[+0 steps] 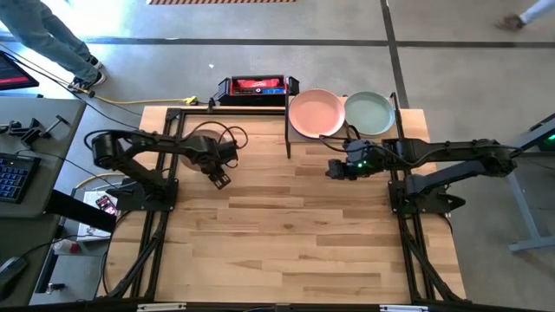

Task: Place and stack plates onto a shelf
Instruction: Stack the gray plate on top of the green plate on the shelf

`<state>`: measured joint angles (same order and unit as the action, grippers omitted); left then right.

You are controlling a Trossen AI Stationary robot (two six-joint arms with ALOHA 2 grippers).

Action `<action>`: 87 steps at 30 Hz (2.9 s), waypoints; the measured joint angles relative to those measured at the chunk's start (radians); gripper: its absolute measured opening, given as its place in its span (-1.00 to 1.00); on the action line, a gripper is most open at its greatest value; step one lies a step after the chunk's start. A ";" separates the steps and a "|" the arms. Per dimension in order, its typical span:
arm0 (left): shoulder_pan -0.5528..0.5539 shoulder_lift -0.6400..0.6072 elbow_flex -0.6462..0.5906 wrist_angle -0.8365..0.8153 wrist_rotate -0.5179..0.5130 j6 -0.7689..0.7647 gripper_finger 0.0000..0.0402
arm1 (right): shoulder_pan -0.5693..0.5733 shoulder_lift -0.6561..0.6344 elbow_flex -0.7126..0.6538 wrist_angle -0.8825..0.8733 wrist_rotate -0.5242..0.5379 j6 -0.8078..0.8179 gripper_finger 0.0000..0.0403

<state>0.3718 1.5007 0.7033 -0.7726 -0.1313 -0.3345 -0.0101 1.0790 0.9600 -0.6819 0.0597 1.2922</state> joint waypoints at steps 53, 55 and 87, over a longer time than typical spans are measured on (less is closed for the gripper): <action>0.024 0.109 0.084 -0.010 -0.097 0.126 -0.46 | 0.000 0.001 0.000 -0.002 0.001 -0.018 -0.52; 0.016 0.097 0.081 -0.013 -0.096 0.139 -0.58 | 0.000 0.001 0.000 -0.002 0.001 -0.018 -0.52; -0.551 -0.251 0.162 -0.234 -0.261 0.381 -0.99 | 0.168 0.001 0.000 0.517 0.355 -0.215 -0.52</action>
<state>-0.1789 1.2499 0.8650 -1.0064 -0.3923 0.0463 0.1583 1.0801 0.9600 -0.1653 0.4149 1.0777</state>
